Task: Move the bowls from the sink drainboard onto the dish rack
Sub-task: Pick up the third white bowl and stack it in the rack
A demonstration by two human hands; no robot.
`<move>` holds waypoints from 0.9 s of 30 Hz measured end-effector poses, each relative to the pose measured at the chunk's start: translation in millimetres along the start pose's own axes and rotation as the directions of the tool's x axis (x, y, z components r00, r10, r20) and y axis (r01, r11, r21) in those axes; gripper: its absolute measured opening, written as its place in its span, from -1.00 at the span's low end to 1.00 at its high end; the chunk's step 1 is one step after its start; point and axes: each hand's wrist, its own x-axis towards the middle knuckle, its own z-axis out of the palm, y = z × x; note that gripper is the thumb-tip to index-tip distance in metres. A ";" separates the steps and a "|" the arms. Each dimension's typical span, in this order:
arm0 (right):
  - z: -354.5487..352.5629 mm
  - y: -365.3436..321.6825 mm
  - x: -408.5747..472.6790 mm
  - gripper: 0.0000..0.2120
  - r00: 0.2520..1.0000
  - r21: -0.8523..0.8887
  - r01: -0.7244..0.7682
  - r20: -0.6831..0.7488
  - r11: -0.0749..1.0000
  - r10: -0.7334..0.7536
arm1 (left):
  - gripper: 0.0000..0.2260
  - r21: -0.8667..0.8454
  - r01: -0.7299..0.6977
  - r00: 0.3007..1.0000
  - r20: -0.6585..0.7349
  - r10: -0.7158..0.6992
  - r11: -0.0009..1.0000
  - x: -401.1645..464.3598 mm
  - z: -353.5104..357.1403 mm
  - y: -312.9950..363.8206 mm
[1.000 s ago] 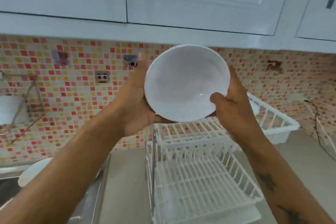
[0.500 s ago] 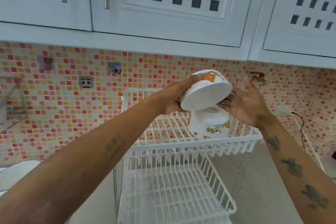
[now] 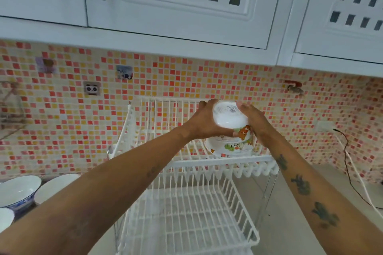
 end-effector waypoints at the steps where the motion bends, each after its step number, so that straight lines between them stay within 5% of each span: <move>1: 0.8 0.9 1.9 -0.39 1.000 -0.002 0.008 -0.017 1.000 -0.008 | -0.02 0.007 0.018 1.000 0.002 -0.019 1.000 0.9 2.6 -2.6; 3: 2.4 1.8 4.4 -0.71 0.999 -0.003 0.011 -0.054 1.000 -0.012 | 0.00 0.011 0.021 1.000 0.007 -0.021 1.000 3.9 8.3 -7.2; 5: 0.6 8.6 9.7 -0.81 0.998 -0.023 -0.023 -0.058 0.999 0.021 | -0.03 0.032 0.017 1.000 0.017 -0.017 0.999 6.1 12.5 -9.1; 19: 3.0 19.7 15.8 -0.79 0.989 -0.186 -0.143 -0.067 0.972 0.133 | -0.18 0.059 0.021 0.996 0.089 -0.026 0.998 3.6 18.8 -14.6; 27: 2.8 17.6 14.3 -0.68 0.958 -0.091 -0.283 -0.079 0.955 0.276 | -0.12 0.050 0.038 0.989 0.142 -0.045 0.998 -0.7 18.9 -8.6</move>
